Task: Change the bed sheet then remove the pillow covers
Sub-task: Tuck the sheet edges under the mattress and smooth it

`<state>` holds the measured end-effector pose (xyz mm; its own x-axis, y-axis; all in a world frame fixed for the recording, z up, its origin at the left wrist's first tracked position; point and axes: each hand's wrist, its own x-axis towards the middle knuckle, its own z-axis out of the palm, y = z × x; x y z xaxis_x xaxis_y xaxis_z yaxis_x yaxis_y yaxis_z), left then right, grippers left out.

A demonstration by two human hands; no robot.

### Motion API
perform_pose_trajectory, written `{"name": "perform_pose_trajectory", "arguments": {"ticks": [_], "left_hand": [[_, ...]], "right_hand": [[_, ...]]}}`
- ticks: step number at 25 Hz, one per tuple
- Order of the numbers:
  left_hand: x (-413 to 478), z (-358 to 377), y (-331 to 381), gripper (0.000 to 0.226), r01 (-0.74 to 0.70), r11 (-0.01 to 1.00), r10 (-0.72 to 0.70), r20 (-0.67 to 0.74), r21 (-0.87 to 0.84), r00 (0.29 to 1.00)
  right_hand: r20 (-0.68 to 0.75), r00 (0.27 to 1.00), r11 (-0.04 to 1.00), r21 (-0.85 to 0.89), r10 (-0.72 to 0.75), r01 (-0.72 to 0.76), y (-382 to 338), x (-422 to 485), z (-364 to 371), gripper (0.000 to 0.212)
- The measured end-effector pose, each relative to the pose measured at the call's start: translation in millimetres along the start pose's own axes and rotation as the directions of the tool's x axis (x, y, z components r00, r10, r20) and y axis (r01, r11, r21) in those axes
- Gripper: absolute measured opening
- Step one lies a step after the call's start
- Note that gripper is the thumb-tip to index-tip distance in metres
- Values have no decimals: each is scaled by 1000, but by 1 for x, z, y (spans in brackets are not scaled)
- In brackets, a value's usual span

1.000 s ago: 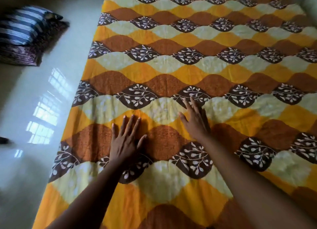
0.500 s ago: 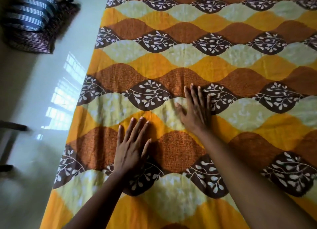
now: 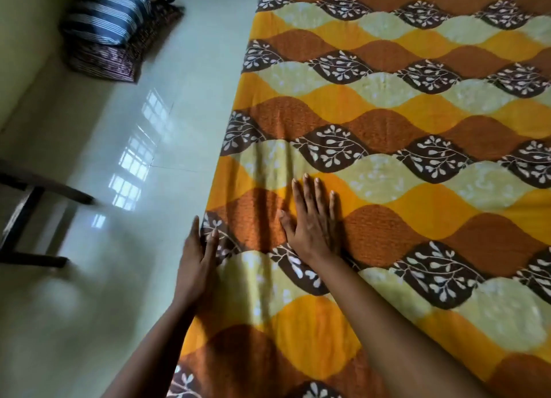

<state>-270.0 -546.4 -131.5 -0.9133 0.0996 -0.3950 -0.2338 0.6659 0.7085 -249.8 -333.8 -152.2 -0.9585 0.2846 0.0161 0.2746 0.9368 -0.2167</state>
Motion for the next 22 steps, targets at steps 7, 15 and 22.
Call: {"name": "perform_pose_trajectory", "arguments": {"ticks": [7, 15, 22], "left_hand": [[-11, -23, -21, 57, 499, 628, -140, 543, -597, 828], [-21, -25, -44, 52, 504, 528, -42, 572, -684, 819], [-17, -22, -37, 50, 485, 538, -69, 537, -690, 841]], "right_hand": [[15, 999, 998, -47, 34, -33, -84, -36, 15, 73], [77, 964, 967, 27, -256, 255, -149, -61, 20, 62], [239, 883, 913, 168, -404, 372, -97, 35, -15, 55]]}}
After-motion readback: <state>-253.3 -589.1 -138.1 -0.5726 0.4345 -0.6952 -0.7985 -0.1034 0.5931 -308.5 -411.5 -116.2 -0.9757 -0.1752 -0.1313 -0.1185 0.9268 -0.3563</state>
